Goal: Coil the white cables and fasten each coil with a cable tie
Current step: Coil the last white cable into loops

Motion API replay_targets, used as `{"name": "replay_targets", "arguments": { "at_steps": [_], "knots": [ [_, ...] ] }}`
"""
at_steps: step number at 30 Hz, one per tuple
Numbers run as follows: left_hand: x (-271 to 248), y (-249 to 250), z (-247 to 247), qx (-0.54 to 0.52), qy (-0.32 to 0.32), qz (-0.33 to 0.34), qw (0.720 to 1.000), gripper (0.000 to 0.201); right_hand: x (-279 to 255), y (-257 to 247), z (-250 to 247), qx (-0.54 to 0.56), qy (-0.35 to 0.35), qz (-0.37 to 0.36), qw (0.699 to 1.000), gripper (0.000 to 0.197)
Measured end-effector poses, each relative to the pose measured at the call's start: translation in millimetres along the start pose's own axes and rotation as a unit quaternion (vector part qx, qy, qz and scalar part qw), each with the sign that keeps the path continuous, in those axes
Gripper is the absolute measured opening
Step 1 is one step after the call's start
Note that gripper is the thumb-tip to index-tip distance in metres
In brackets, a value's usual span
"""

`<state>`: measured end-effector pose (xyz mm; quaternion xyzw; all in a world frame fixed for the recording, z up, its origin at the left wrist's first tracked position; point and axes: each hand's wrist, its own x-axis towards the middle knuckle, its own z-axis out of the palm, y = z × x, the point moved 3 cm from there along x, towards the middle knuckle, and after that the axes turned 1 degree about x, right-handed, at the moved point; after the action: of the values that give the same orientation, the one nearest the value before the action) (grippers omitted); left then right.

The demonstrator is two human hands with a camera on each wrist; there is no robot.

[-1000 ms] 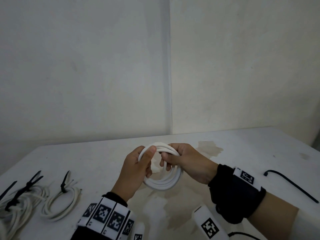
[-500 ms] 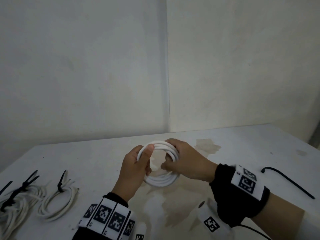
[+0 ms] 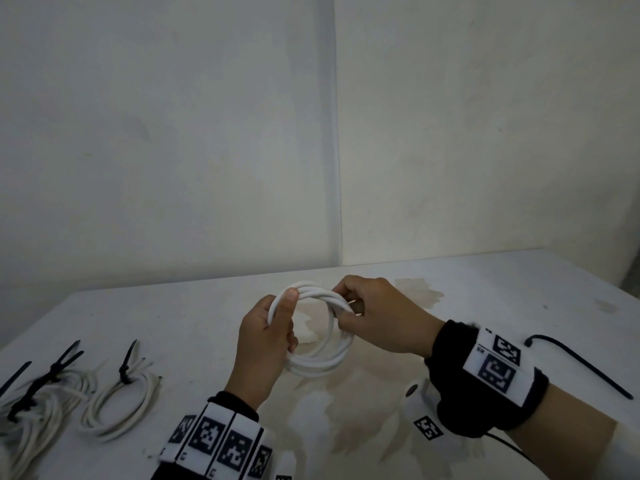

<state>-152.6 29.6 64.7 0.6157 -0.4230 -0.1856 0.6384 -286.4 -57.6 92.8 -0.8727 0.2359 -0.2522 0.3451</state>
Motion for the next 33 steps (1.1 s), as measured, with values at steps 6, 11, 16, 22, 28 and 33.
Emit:
{"name": "replay_targets", "arguments": {
  "at_steps": [6,11,16,22,28,33],
  "knots": [
    [2.7,4.2,-1.6,0.044,-0.011,0.039,0.998,0.034,2.0,1.1,-7.2,-0.029,-0.085,0.015,0.996,0.019],
    [2.3,5.0,-4.5,0.043,-0.004,0.056,0.997,0.032,-0.5,1.9,-4.4,0.028,-0.171,0.074,0.982,0.027],
    [1.6,12.1,0.2,-0.097,0.005,0.001,0.995,0.04,1.8,2.0,7.6,0.038,-0.097,0.019,0.994,0.031],
    [-2.5,13.2,5.7,-0.169,-0.037,-0.039,0.984,0.036,1.7,1.7,14.4,0.186,-0.029,0.025,0.982,0.015],
    [9.0,8.5,-7.3,-0.021,-0.126,-0.033,0.991,0.013,1.0,3.8,7.5,-0.03,-0.053,0.005,0.998,0.015],
    [1.5,6.3,10.0,0.054,-0.194,-0.027,0.979,0.036,-1.0,-0.5,7.8,-0.078,-0.064,0.011,0.995,0.024]
  ]
}}
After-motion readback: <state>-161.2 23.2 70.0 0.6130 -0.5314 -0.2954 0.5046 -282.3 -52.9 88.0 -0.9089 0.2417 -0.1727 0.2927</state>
